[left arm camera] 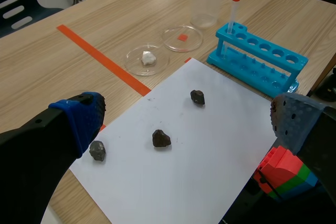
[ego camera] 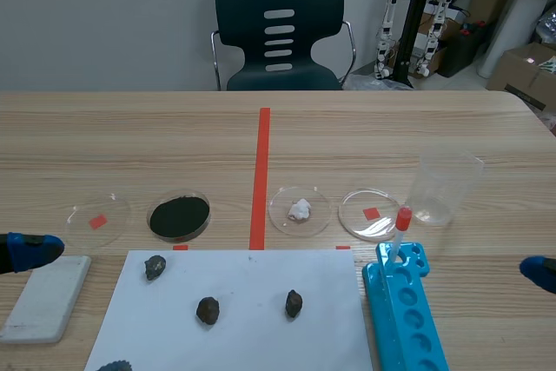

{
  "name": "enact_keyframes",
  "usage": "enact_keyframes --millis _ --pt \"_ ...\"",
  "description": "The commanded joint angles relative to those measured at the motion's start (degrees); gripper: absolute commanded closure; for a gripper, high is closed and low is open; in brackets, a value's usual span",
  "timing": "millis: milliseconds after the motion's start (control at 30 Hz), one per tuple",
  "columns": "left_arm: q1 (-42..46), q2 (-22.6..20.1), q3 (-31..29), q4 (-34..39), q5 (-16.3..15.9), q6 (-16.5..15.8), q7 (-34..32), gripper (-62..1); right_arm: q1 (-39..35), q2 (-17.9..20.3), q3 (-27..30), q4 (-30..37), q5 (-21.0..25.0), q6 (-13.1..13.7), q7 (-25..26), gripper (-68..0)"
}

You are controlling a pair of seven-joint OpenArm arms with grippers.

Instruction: Pick up the middle mineral with the left hand

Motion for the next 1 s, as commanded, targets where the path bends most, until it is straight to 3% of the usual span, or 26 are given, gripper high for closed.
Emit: enact_keyframes --millis 0,600,800,967 --pt "-0.2 0.3 -0.3 1.1 -0.4 0.3 -1.0 -62.3 0.1 0.2 0.1 0.6 0.4 0.0 0.7 -62.1" --pt "-0.2 0.3 -0.3 1.1 -0.4 0.3 0.0 -62.3 0.1 0.2 0.1 0.6 0.4 0.0 0.7 -62.1" --pt "-2.3 0.3 -0.2 1.1 -0.5 0.3 8.4 -62.3 0.1 0.2 0.1 0.6 0.4 0.0 0.7 -62.1" --pt "-6.0 0.3 1.8 1.1 -3.6 0.3 18.5 -62.3 0.1 0.2 0.1 0.6 0.4 0.0 0.7 -62.1"
